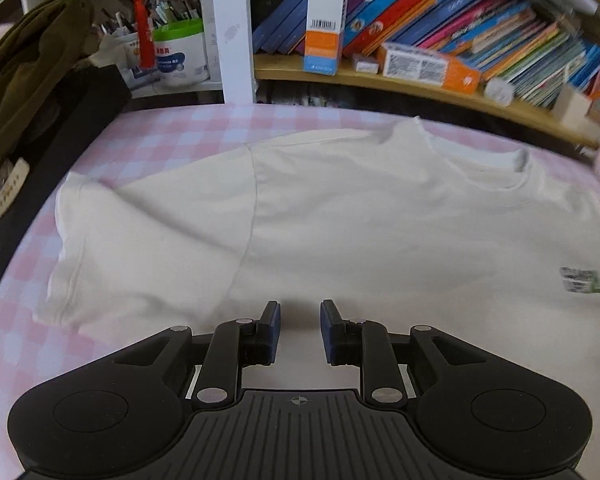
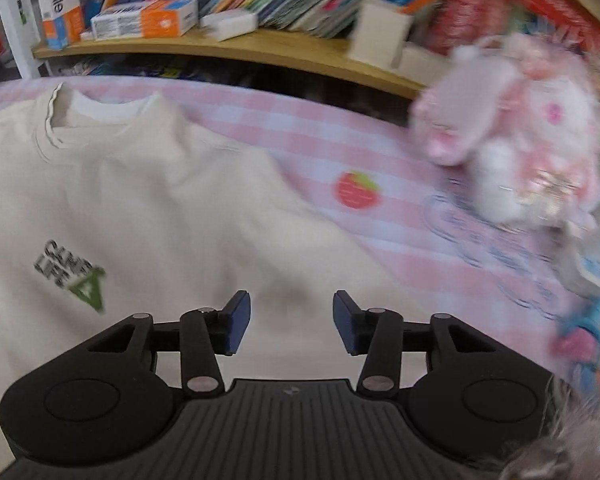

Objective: Fold clothes

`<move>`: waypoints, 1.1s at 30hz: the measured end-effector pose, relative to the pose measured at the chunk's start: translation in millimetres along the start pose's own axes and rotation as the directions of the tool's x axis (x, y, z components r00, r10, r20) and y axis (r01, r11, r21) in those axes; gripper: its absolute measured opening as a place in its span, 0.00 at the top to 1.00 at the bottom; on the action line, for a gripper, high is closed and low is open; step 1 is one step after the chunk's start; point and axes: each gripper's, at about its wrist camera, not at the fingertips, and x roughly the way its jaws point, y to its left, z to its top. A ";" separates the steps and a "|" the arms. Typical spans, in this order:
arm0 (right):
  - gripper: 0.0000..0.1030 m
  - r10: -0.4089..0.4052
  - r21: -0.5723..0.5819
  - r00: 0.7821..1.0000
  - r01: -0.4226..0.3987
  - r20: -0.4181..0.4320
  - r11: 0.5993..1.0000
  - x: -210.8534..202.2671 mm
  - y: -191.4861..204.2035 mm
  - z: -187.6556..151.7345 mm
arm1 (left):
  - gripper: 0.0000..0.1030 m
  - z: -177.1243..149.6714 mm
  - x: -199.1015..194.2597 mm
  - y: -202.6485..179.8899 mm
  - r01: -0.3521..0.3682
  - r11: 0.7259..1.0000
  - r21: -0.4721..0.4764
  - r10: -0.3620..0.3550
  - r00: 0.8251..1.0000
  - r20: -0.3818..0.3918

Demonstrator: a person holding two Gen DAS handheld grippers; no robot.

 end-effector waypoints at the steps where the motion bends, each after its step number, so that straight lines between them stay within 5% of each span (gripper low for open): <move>1: 0.67 0.009 0.017 1.000 -0.009 -0.001 1.000 5.2 3.1 3.0 | 0.79 1.5 4.4 -1.0 -0.002 1.000 0.005 0.002 1.000 -0.004; 6: 0.72 0.051 0.104 0.999 -0.049 -0.019 0.993 17.1 -5.7 21.7 | 0.81 12.0 19.6 -2.3 -0.011 1.000 -0.010 0.011 1.000 -0.003; 19: 0.83 -0.018 0.136 1.000 0.017 0.006 0.991 58.4 -21.4 85.6 | 0.83 59.1 61.3 -3.8 -0.031 0.997 -0.076 0.034 0.999 0.038; 23: 0.84 0.036 0.097 0.999 -0.037 0.014 0.995 61.8 -27.1 91.3 | 0.82 72.2 64.3 -5.3 0.018 1.000 0.010 -0.018 1.000 0.017; 25: 0.82 0.080 0.076 0.997 -0.082 0.020 0.994 59.9 -34.2 91.2 | 0.79 78.5 52.9 -2.5 0.061 0.993 0.103 -0.069 0.995 0.073; 33: 0.72 0.158 -0.028 0.987 -0.158 -0.006 0.987 53.2 -34.9 95.6 | 0.78 118.6 79.3 1.9 0.010 0.936 0.352 -0.027 0.999 0.043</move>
